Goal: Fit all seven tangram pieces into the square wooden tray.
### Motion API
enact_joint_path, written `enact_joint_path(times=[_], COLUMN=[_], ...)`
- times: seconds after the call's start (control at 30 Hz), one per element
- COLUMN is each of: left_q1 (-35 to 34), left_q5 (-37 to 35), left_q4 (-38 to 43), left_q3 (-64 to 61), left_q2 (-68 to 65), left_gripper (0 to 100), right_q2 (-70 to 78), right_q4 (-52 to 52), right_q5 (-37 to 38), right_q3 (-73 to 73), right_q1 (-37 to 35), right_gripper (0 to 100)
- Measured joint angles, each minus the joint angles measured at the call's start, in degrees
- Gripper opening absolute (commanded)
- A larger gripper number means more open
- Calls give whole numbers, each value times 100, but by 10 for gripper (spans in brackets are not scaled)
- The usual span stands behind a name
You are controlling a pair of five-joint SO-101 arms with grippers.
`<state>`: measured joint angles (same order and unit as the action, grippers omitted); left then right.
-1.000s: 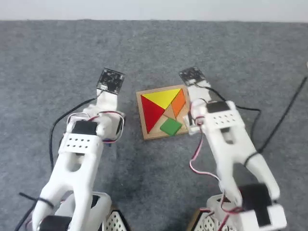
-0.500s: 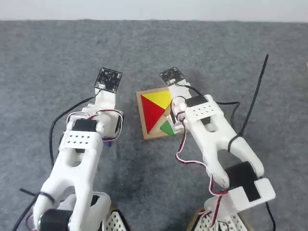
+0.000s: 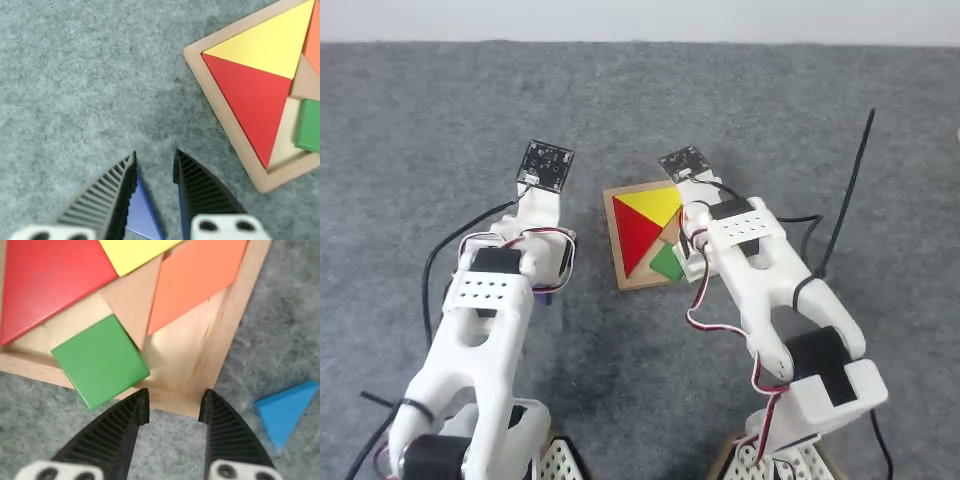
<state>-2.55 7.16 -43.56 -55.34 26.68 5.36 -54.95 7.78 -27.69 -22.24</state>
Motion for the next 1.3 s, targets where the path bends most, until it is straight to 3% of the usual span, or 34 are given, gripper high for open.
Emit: enact_joint_path(times=[0.97, 1.3], left_q1=[0, 0], left_q5=[0, 0], left_q4=[0, 0], left_q3=[0, 0], left_q2=[0, 0], left_gripper=[126, 126], right_q2=[62, 290], right_q4=[-70, -62], right_q5=[-255, -255], right_q3=[457, 782], right_q1=[-457, -1029], right_gripper=[177, 177])
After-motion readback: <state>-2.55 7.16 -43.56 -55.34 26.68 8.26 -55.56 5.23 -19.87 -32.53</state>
